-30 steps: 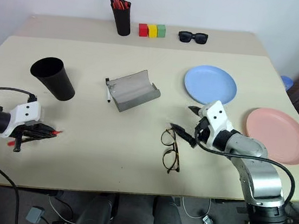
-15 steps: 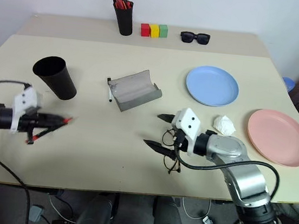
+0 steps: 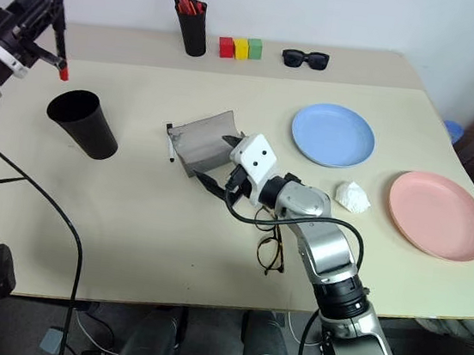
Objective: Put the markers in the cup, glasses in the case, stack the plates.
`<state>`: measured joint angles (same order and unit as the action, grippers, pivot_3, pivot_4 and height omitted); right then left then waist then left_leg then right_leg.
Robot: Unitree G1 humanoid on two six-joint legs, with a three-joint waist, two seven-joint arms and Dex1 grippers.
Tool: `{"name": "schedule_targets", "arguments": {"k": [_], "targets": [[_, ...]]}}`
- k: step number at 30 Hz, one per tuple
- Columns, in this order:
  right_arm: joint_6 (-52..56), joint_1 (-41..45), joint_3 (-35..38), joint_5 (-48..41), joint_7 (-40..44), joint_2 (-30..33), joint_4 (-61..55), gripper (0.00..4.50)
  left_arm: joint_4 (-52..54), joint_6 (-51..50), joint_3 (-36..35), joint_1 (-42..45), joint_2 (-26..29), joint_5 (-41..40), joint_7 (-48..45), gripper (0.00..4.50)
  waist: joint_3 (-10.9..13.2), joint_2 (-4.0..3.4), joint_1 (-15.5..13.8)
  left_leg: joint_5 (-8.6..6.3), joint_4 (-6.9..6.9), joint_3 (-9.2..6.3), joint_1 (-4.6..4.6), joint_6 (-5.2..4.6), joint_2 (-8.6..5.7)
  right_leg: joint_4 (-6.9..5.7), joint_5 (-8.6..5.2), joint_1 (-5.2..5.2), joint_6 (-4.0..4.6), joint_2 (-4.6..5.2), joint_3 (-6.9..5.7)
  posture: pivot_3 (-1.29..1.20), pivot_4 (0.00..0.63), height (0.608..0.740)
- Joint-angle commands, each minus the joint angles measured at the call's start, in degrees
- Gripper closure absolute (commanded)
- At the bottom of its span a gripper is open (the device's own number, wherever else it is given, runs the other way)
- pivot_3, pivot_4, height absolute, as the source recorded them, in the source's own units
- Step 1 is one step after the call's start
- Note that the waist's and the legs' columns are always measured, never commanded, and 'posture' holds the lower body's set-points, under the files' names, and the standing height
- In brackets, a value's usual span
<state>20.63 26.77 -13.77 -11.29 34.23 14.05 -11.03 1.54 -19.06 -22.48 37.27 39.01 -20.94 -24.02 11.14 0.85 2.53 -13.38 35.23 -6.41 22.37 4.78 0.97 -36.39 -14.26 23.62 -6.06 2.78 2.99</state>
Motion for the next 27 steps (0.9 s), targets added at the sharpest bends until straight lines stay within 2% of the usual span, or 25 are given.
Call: {"name": "schedule_targets", "arguments": {"k": [1,14,25,27], "targets": [[0.01,1.11,0.98,-1.63,-1.31,-2.36,-2.61,0.0,0.18,2.2,-0.25,-1.26,-0.86,2.73,3.56,4.46,0.0,0.0,0.01,0.0,0.01,0.0,0.01,0.01,0.0,0.0,0.0,-0.01,0.0,0.01,0.0,0.0,0.15,0.74],[-0.42,0.14,0.0,-2.33,-0.13,-3.31,-3.43,0.0,-2.29,10.9,0.99,-9.25,-7.02,5.48,5.56,4.46,-0.01,0.01,0.11,0.07,0.02,-0.01,-0.01,0.12,0.0,-0.03,0.01,-0.02,0.01,0.01,0.0,0.0,0.15,0.74],[-0.22,-0.11,-0.09,-2.54,0.74,-3.13,-3.69,0.0,-1.99,13.15,0.62,-12.14,-9.69,5.82,8.52,4.46,-0.01,0.01,-0.03,0.07,0.04,-0.01,0.0,0.13,-0.01,-0.03,0.02,-0.04,0.01,0.02,0.0,0.0,0.15,0.74],[-0.22,-0.04,-0.16,-2.51,0.85,-3.19,-3.67,0.0,-1.78,12.96,0.63,-12.22,-9.87,5.8,8.95,3.53,-0.01,0.01,0.01,0.07,0.04,-0.01,0.0,0.13,0.0,-0.03,0.02,-0.03,0.01,0.01,0.0,0.0,0.15,0.74]]}}
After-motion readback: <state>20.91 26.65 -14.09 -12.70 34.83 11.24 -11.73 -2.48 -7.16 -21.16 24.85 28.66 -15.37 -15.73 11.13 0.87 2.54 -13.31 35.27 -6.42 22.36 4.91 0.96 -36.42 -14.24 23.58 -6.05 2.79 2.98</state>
